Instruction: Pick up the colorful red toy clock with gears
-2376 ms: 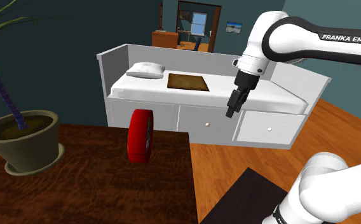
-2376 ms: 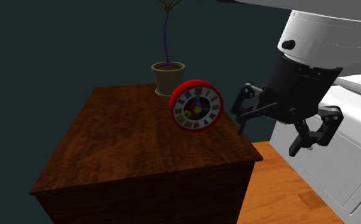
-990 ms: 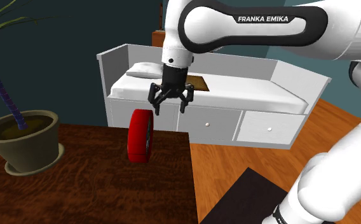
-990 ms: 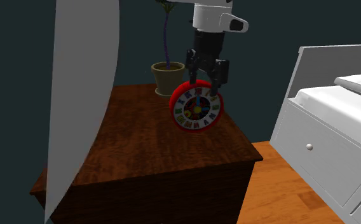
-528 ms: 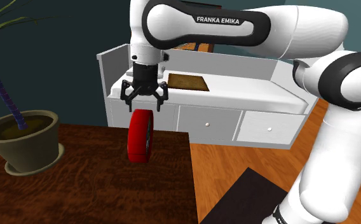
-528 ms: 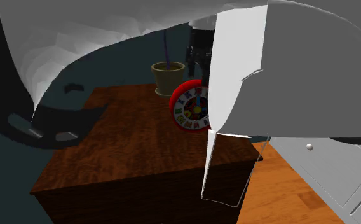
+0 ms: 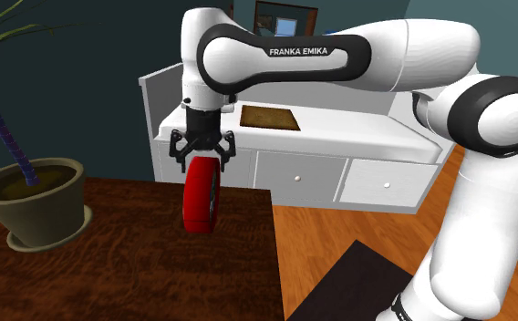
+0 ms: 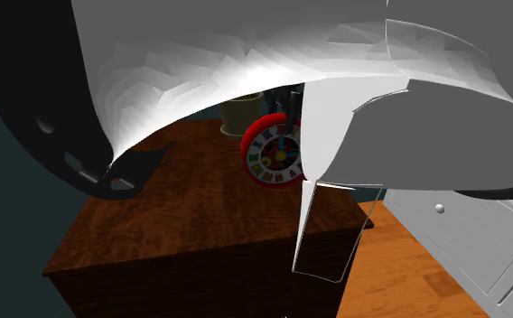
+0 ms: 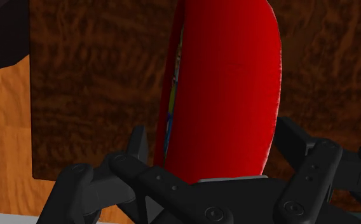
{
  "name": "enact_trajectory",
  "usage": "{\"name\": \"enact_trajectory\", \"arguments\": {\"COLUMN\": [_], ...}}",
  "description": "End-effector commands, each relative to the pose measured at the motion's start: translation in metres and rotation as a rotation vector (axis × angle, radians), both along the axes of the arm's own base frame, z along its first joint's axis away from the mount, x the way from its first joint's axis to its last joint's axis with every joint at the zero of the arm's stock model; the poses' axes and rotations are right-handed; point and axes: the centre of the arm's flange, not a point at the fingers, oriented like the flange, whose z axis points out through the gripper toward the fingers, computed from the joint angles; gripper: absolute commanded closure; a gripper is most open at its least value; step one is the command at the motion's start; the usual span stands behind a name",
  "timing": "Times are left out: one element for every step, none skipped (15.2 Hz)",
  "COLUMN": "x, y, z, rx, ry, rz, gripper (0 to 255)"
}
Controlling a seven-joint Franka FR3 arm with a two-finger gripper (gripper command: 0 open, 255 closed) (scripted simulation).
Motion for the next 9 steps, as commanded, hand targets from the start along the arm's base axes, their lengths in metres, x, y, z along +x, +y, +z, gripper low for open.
{"name": "enact_trajectory", "arguments": {"x": [0.0006,0.0006,0.0008,0.0009,0.0008,0.001,0.0011,0.0012,0.0012], "y": [-0.0007,-0.0006,-0.0006,-0.0006,-0.0005,-0.0004,-0.0004,-0.0005,-0.0005], "z": [-0.0044,-0.0046,-0.0045,-0.0043,-0.0044,-0.0042,-0.004,-0.0041,-0.004], "rx": [0.0,0.0,0.0,0.0,0.0,0.0,0.0,0.0,0.0], "ry": [-0.001,-0.001,-0.001,-0.001,-0.001,-0.001,-0.001,-0.001,-0.001], "rz": [0.0,0.0,0.0,0.0,0.0,0.0,0.0,0.0,0.0], "gripper": [0,255,255,255,255,255,255,255,255]}}
